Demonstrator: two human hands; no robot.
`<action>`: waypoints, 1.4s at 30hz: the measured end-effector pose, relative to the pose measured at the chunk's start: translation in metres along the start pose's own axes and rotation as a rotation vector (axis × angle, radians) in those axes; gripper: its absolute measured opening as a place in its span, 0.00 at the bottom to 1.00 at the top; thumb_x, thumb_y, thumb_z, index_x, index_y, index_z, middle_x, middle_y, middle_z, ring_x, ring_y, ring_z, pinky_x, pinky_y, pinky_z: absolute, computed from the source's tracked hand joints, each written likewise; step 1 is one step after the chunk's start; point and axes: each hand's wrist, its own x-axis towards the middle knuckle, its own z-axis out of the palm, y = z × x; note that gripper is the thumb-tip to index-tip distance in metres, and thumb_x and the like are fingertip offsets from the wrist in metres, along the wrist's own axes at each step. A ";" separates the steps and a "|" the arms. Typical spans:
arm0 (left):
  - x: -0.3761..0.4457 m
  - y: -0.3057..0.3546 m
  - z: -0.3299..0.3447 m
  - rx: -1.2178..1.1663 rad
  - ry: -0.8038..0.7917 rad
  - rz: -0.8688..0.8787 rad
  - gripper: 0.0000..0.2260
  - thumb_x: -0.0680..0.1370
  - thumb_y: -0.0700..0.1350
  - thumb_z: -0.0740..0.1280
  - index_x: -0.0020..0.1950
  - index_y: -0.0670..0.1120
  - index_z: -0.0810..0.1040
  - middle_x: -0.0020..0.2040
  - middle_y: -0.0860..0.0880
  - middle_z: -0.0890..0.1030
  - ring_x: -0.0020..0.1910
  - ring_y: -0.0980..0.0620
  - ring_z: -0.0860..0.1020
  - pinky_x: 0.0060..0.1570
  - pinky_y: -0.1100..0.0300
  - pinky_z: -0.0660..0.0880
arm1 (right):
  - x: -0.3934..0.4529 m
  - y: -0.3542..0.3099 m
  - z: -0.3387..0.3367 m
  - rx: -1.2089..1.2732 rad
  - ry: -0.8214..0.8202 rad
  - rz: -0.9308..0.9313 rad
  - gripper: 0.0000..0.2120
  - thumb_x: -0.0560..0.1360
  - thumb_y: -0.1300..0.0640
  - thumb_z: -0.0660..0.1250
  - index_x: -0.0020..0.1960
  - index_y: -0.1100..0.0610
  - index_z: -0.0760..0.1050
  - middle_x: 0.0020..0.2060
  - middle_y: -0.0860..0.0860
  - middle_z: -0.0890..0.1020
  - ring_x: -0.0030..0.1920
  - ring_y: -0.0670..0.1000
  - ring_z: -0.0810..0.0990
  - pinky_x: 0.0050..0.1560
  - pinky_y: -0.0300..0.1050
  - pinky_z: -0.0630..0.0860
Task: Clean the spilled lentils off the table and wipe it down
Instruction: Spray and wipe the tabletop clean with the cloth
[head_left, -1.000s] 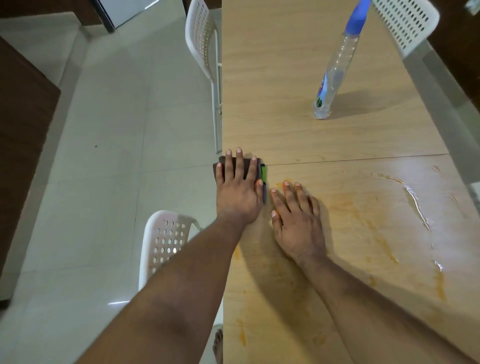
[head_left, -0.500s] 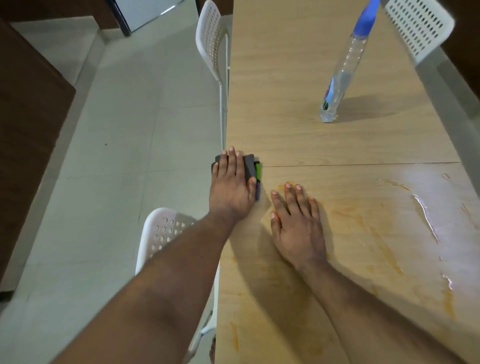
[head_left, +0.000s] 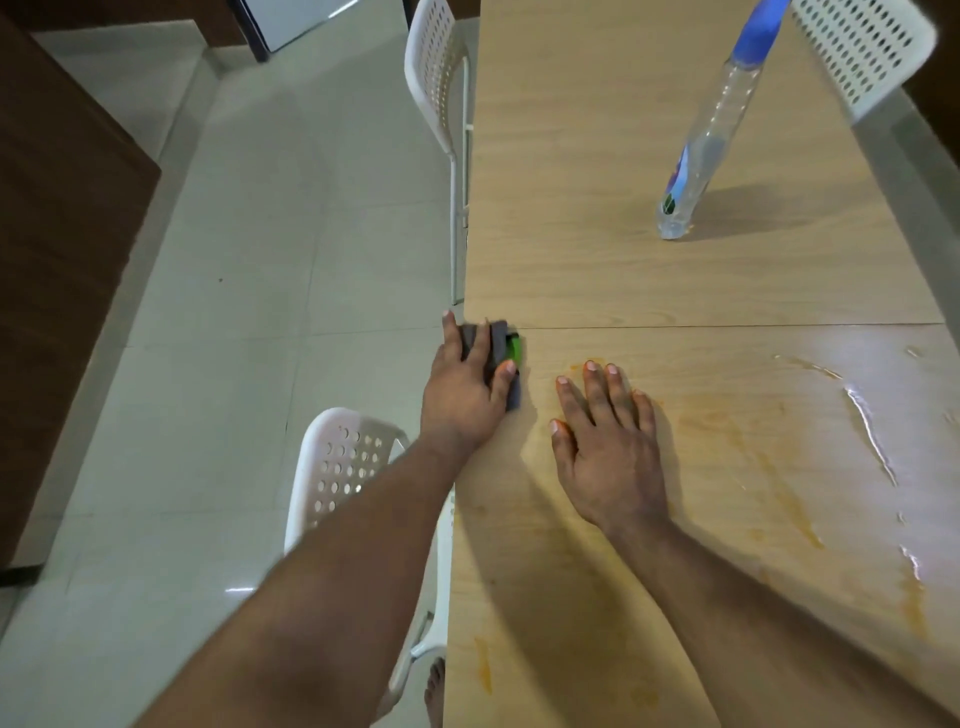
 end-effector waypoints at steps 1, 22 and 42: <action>0.016 0.000 0.000 -0.002 0.003 -0.006 0.31 0.86 0.64 0.56 0.86 0.51 0.58 0.87 0.44 0.43 0.82 0.40 0.60 0.76 0.44 0.68 | 0.000 0.000 0.002 -0.006 -0.001 0.000 0.30 0.86 0.41 0.43 0.85 0.49 0.55 0.85 0.54 0.54 0.85 0.57 0.46 0.82 0.63 0.51; 0.019 -0.004 0.007 0.025 -0.012 0.023 0.31 0.87 0.61 0.54 0.86 0.48 0.54 0.86 0.42 0.46 0.81 0.39 0.60 0.74 0.43 0.70 | 0.001 0.001 0.006 -0.031 0.014 -0.019 0.28 0.86 0.40 0.44 0.84 0.43 0.59 0.85 0.49 0.57 0.85 0.55 0.49 0.81 0.63 0.53; -0.250 -0.016 0.019 -0.015 -0.086 0.017 0.32 0.87 0.59 0.55 0.87 0.48 0.50 0.86 0.45 0.38 0.84 0.39 0.51 0.79 0.43 0.62 | -0.204 -0.029 -0.001 0.105 -0.030 -0.070 0.25 0.84 0.46 0.53 0.78 0.48 0.73 0.80 0.51 0.68 0.82 0.54 0.61 0.78 0.57 0.64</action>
